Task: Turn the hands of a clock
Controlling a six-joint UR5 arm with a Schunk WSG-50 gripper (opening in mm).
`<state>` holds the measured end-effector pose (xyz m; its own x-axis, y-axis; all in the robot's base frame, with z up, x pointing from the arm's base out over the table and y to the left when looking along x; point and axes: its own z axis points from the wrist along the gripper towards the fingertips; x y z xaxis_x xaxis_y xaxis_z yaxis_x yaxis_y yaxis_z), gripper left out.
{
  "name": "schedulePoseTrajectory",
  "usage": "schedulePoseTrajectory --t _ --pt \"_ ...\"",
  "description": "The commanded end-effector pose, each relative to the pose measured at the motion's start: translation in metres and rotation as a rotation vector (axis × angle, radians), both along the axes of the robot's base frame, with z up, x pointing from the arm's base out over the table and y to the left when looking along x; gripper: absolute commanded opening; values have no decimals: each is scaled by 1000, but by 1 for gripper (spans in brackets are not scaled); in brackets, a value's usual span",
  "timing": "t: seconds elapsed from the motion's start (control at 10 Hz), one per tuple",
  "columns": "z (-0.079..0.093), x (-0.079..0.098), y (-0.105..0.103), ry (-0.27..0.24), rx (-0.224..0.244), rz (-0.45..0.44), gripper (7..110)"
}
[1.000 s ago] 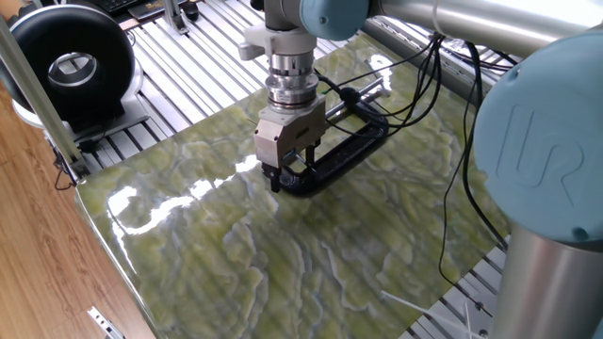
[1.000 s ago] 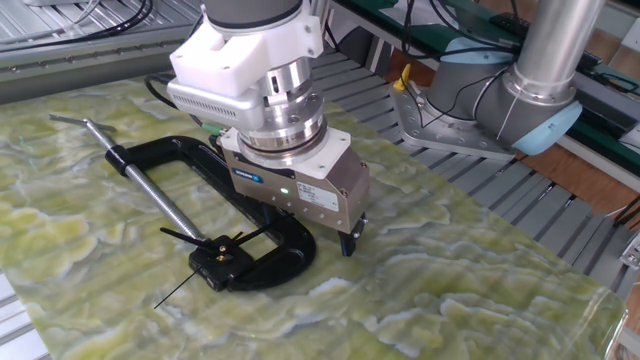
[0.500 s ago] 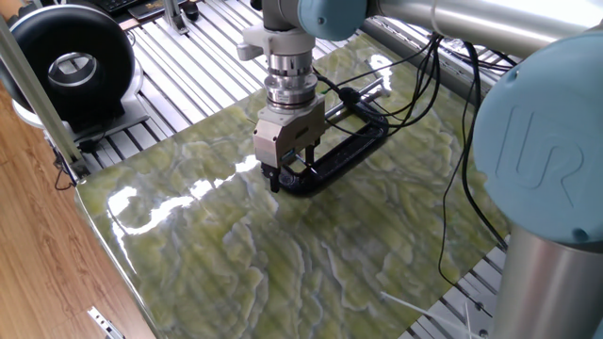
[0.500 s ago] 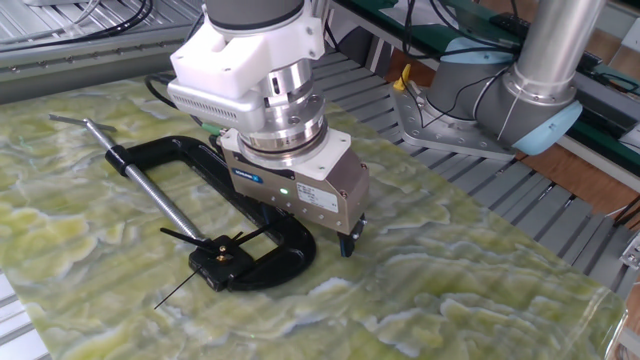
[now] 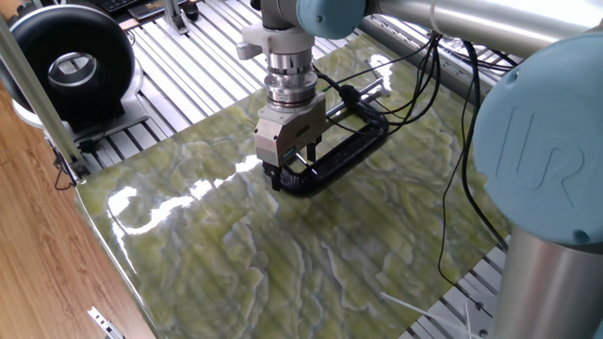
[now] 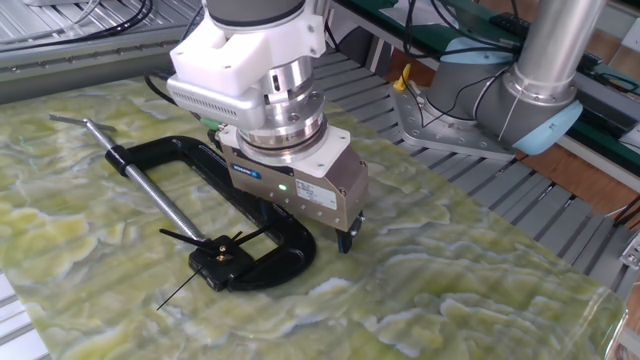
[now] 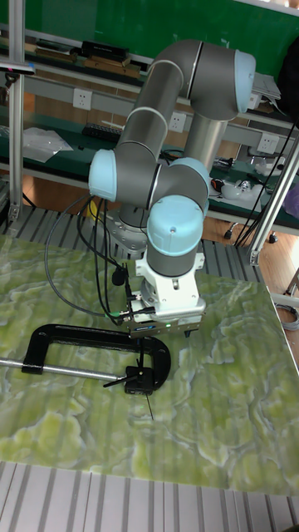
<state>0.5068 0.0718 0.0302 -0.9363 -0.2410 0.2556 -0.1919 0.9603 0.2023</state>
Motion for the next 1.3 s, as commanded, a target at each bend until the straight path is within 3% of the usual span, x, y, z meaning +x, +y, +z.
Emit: schedulePoseTrajectory --t 0.0,0.1,0.4,0.7,0.9,1.2 --pt "14 3 -3 7 -22 -8 22" --pt "19 6 -4 7 -24 -7 22" --pt "30 19 8 -12 24 -44 22" --pt "32 46 9 -75 13 -105 22" --pt "37 57 4 -81 -13 -117 22" --pt "47 66 27 -74 70 -138 22"
